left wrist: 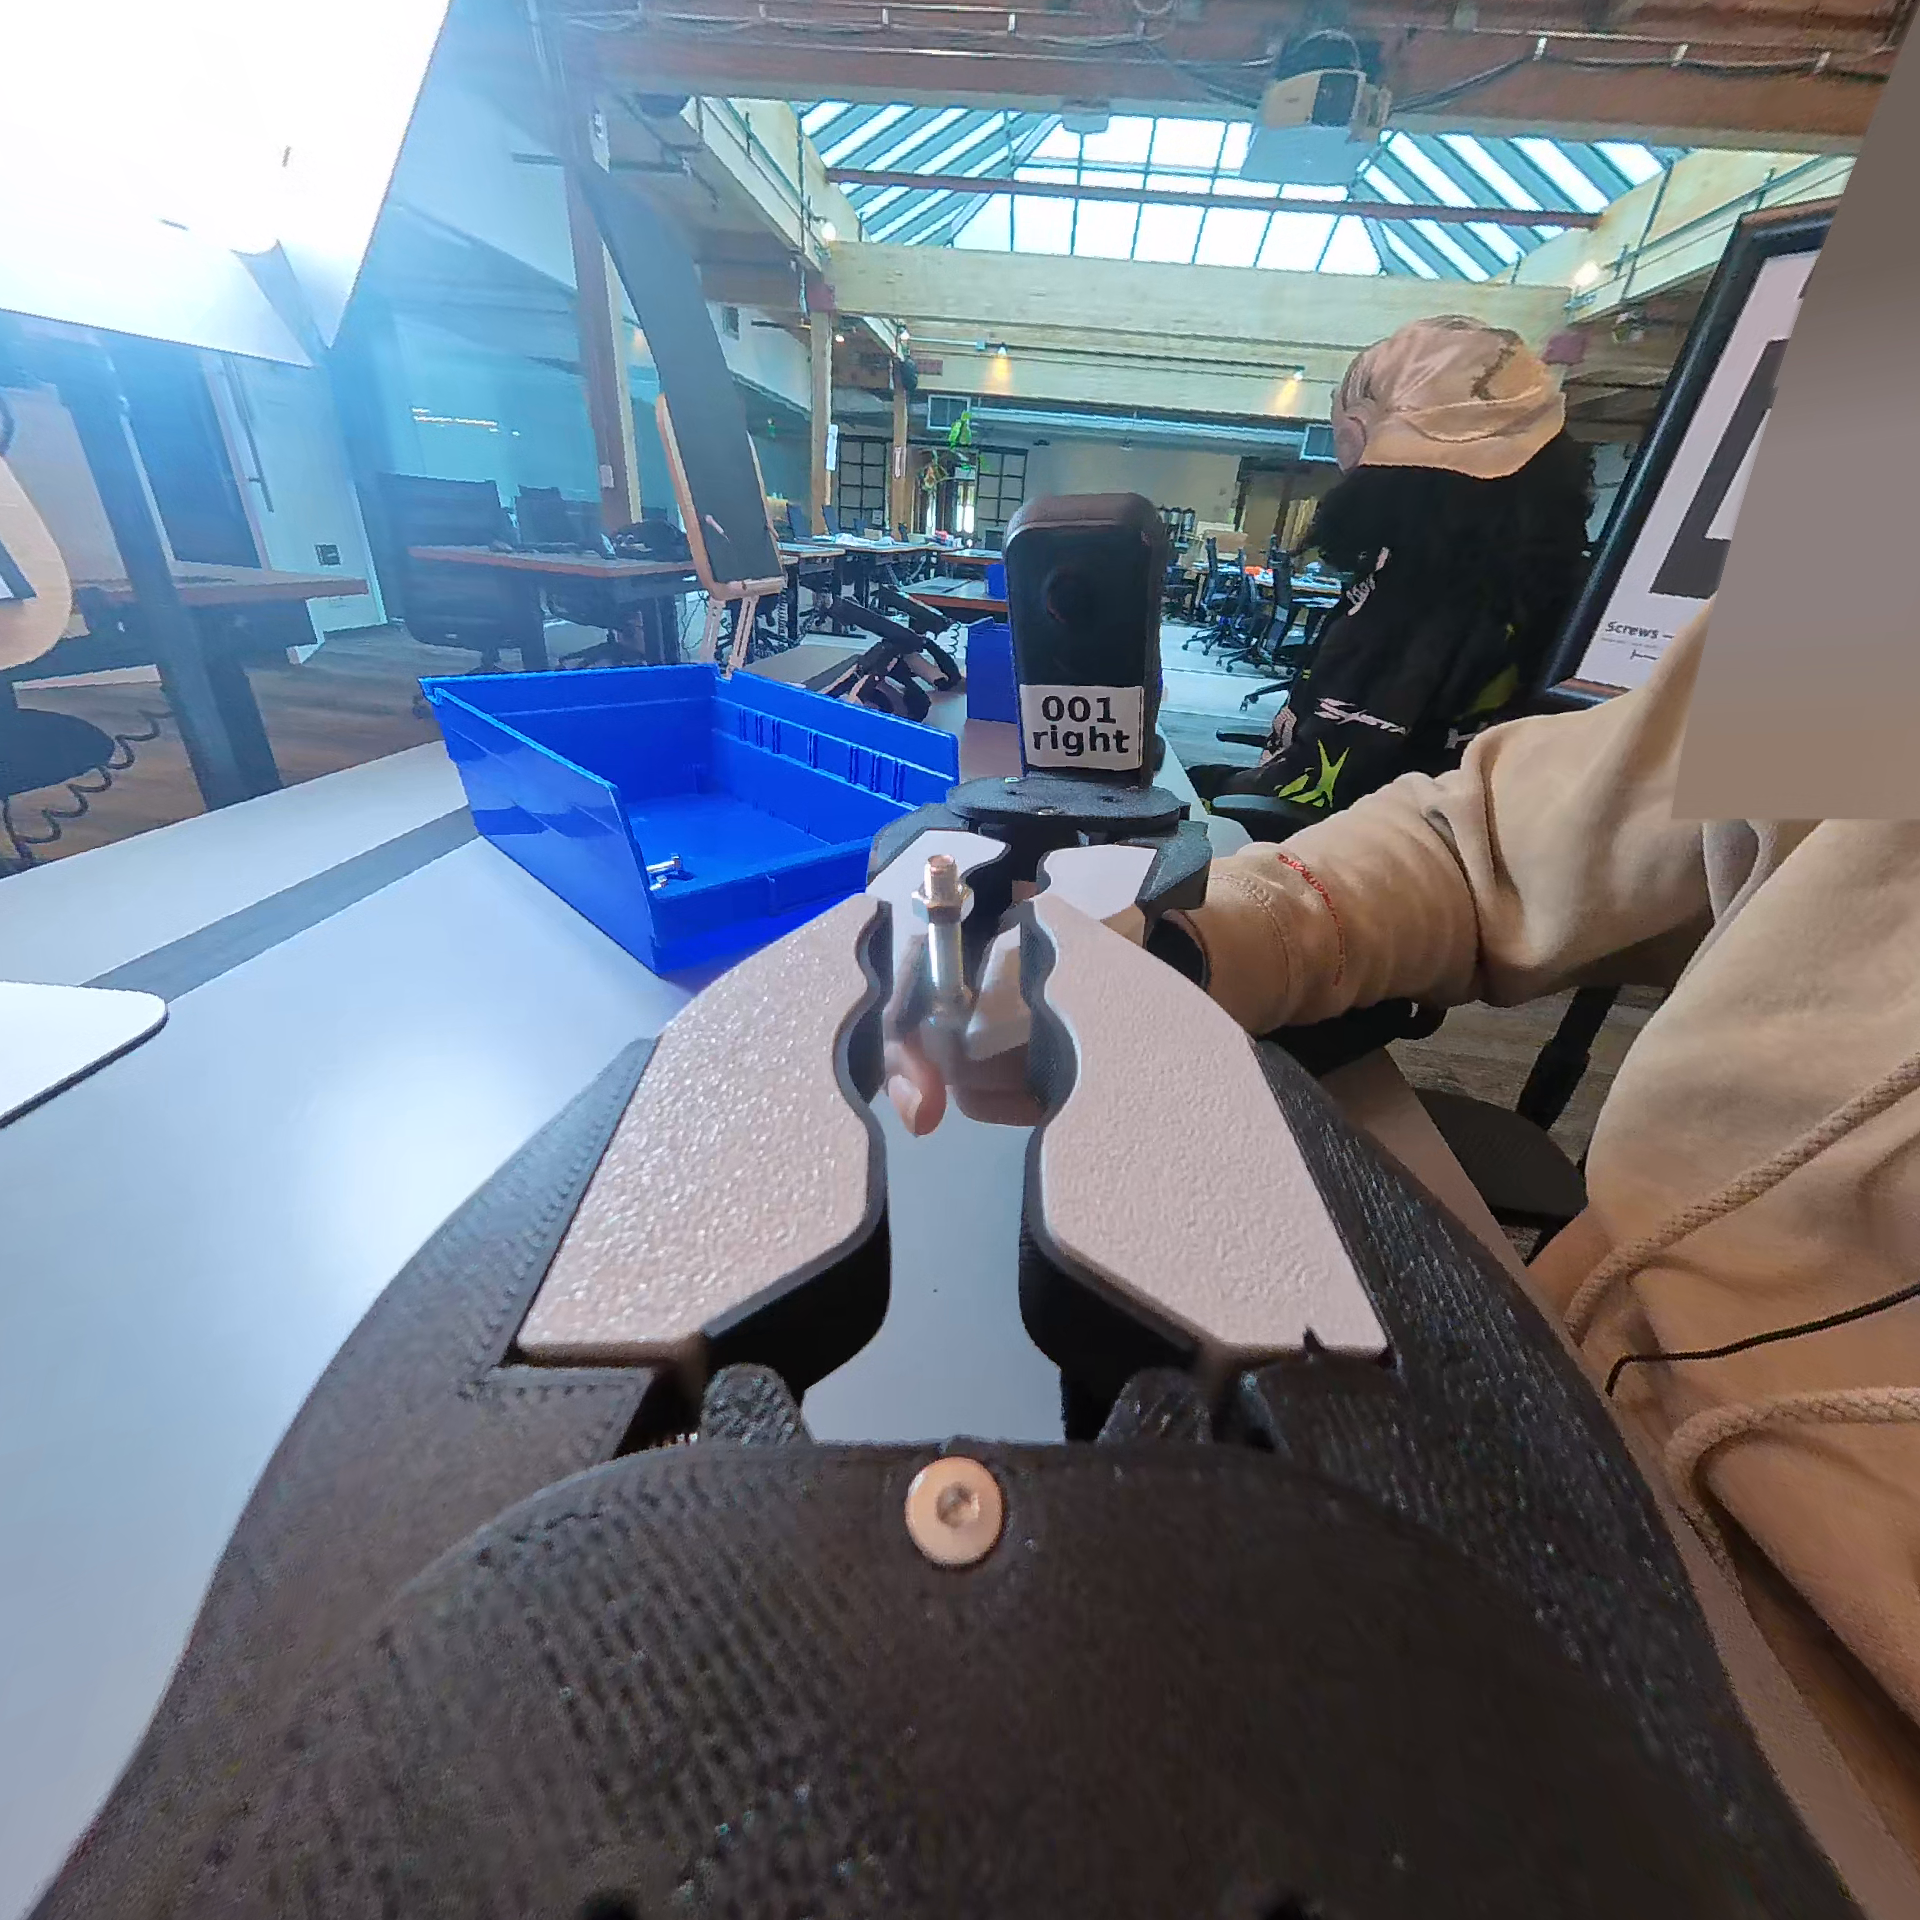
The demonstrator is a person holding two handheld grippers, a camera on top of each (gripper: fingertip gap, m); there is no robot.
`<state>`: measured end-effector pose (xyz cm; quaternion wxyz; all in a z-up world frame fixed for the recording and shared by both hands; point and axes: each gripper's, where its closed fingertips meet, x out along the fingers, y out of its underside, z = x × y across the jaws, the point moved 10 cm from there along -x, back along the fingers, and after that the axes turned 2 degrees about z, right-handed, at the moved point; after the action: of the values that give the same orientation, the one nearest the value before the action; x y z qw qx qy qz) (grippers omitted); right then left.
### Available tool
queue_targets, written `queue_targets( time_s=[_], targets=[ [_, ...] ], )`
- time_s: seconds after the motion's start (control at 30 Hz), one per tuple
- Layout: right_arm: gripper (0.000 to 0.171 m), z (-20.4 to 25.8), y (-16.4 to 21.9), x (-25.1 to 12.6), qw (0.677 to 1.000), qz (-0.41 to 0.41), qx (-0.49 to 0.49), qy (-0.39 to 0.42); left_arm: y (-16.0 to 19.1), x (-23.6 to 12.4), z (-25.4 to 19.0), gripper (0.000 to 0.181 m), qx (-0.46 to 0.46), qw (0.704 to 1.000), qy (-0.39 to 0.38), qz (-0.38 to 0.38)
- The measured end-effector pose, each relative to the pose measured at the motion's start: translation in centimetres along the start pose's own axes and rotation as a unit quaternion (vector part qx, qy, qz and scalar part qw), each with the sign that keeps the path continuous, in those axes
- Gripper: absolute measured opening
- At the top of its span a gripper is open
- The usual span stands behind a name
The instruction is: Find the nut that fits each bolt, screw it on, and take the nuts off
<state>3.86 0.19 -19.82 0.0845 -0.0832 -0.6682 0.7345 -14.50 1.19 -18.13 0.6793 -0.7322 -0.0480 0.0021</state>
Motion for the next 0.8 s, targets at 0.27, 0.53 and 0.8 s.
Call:
queue_targets(
  time_s=[0.27, 0.53, 0.8],
  targets=[
    [0.011, -1.4, -0.2, -0.9, 0.998, -0.027, 0.043, 0.040, -0.4, -0.1, -0.3, 0.008, 0.012, 1.000, 0.003, 0.012],
    [0.011, -0.6, 0.1, 0.1, 0.999, -0.004, 0.031, 0.030, -0.4, 0.4, -0.4, 0.024, 0.002, 0.999, -0.021, 0.031],
    [0.011, -0.5, 0.2, 0.2, 0.999, 0.004, 0.029, 0.036, -0.5, 0.3, 0.0, 0.031, -0.015, 0.999, -0.044, 0.028]
  ],
)
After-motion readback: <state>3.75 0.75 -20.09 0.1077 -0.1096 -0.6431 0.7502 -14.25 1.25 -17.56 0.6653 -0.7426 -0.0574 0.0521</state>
